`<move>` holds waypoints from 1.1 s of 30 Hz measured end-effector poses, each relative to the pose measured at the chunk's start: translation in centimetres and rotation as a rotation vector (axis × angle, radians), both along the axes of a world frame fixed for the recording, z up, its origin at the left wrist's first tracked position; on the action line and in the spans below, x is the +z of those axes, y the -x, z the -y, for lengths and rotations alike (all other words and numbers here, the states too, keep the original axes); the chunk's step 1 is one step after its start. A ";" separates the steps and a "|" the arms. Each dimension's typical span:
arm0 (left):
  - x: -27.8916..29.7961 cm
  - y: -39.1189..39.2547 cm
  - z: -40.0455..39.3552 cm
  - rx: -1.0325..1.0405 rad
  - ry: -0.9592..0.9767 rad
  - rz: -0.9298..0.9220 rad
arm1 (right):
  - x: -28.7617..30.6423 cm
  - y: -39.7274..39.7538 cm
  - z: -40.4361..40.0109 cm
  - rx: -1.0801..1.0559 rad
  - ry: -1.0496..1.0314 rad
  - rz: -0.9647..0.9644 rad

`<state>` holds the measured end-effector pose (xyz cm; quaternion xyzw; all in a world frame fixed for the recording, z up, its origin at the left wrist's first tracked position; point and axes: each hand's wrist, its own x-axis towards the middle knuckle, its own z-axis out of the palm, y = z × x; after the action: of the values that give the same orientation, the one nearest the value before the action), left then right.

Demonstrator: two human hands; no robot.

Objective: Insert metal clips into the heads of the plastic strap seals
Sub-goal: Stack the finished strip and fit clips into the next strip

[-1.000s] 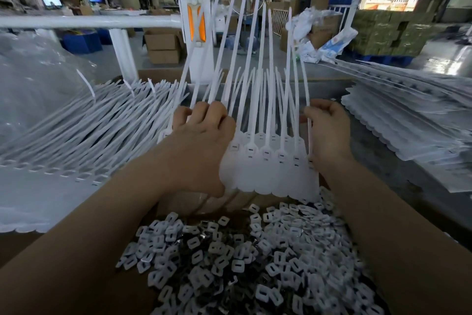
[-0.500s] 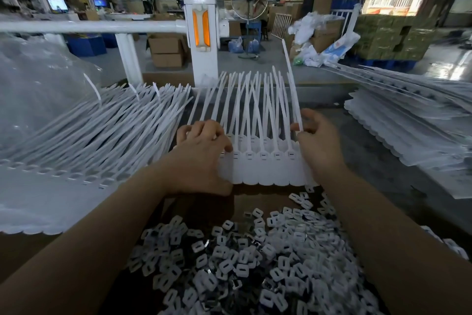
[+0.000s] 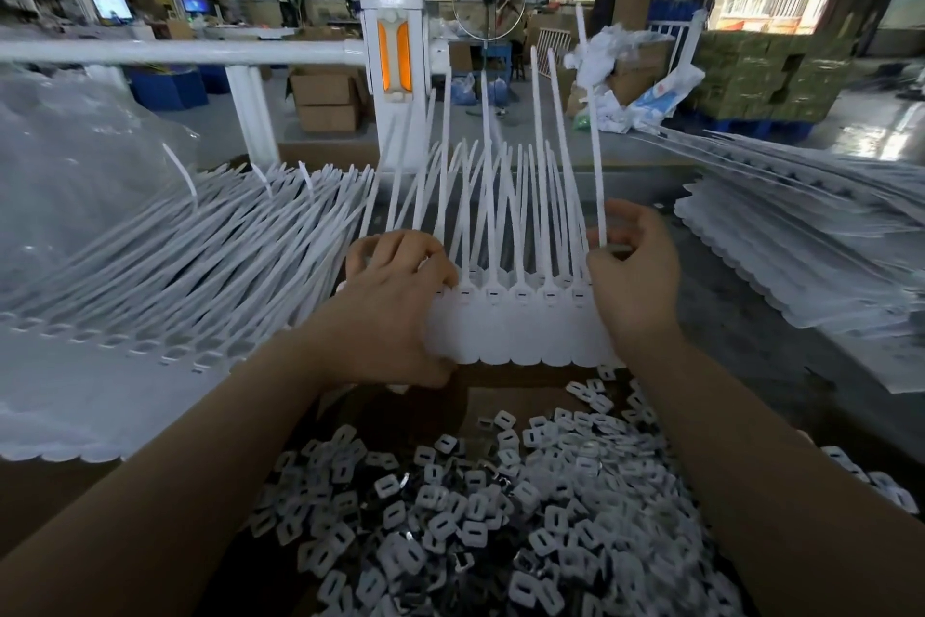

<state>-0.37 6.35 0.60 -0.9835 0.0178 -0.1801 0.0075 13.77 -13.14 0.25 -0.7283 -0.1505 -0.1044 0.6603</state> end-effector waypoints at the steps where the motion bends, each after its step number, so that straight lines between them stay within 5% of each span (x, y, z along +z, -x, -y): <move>1: 0.0 0.0 0.0 -0.005 -0.019 0.025 | 0.0 0.0 0.1 -0.009 -0.010 0.006; 17: -1.4 -1.1 -1.4 0.076 -0.032 -0.007 | -1.0 -1.0 -0.2 0.075 0.292 -0.051; 20: -1.3 -1.1 -1.2 0.126 -0.032 0.015 | -0.9 -0.3 -0.1 0.065 0.473 0.135; 26: -0.8 -0.9 -0.4 0.247 -0.103 0.063 | -1.1 0.6 -0.5 0.454 1.052 0.483; 33: 0.0 -0.3 1.0 0.437 -0.112 0.010 | -1.9 0.6 -0.9 0.370 1.022 0.612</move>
<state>-0.09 5.31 0.65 -0.9610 -0.1859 -0.1780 0.1012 13.20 -12.20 -1.65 -0.8513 -0.4873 -0.1070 0.1625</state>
